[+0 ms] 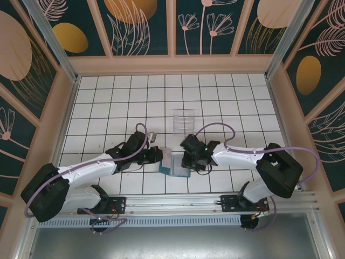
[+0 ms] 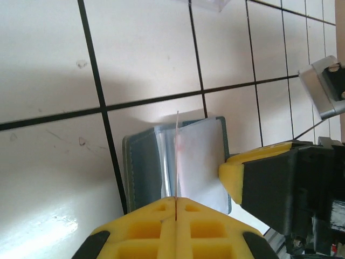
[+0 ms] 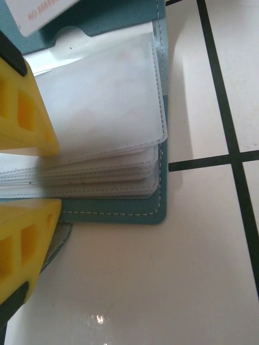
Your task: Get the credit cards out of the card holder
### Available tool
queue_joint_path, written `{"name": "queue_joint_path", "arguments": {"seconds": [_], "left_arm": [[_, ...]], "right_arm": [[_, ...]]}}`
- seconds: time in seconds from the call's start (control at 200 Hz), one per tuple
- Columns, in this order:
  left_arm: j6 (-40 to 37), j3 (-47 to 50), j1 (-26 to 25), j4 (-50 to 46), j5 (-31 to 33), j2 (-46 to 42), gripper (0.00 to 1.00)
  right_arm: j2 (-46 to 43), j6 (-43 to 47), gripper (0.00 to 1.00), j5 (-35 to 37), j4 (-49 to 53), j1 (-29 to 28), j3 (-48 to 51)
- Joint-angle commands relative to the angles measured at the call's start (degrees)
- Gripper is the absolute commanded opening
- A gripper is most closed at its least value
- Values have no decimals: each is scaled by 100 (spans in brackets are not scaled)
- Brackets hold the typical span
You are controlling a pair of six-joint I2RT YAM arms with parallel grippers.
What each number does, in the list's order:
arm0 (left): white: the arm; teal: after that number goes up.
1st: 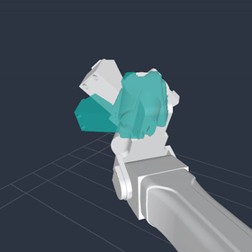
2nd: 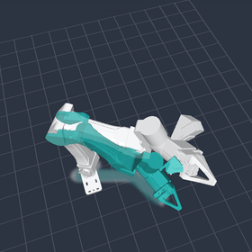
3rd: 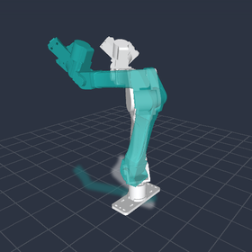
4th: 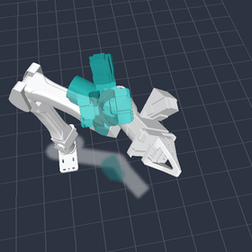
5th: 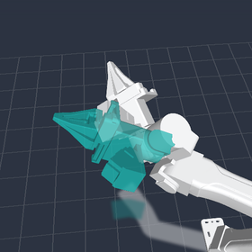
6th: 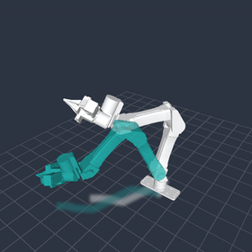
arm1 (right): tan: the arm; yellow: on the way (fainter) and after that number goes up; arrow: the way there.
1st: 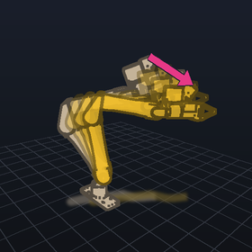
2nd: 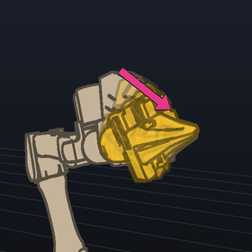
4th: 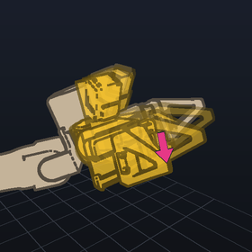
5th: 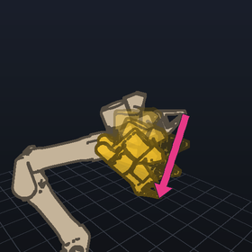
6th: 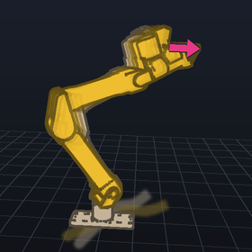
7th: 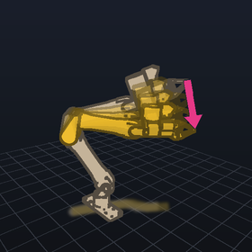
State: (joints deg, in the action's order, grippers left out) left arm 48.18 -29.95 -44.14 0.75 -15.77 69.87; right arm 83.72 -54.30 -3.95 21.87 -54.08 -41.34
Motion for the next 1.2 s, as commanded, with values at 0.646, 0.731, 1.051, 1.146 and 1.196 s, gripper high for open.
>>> {"name": "queue_joint_path", "arguments": {"seconds": [0.646, 0.731, 1.051, 1.146, 1.196], "left_arm": [[-4687, -2409, 46, -1753, 371, 795, 0], [-5471, -3163, 49, -2304, 328, 1289, 0], [-7761, -5226, 46, -3586, 496, 2725, 0], [-8175, -5927, 46, -4000, 652, 3355, 0], [-8409, -6328, 50, -4319, 650, 3670, 0]], "right_arm": [[-1146, 455, 35, 1169, 1225, 535, -870], [-1404, 603, 35, 1303, 1332, 819, -879], [-2216, 1170, 35, 1496, 1662, 1771, -824], [-2354, 1211, 35, 1498, 1698, 1907, -798], [-2410, 1225, 35, 1472, 1699, 1965, -781]]}}
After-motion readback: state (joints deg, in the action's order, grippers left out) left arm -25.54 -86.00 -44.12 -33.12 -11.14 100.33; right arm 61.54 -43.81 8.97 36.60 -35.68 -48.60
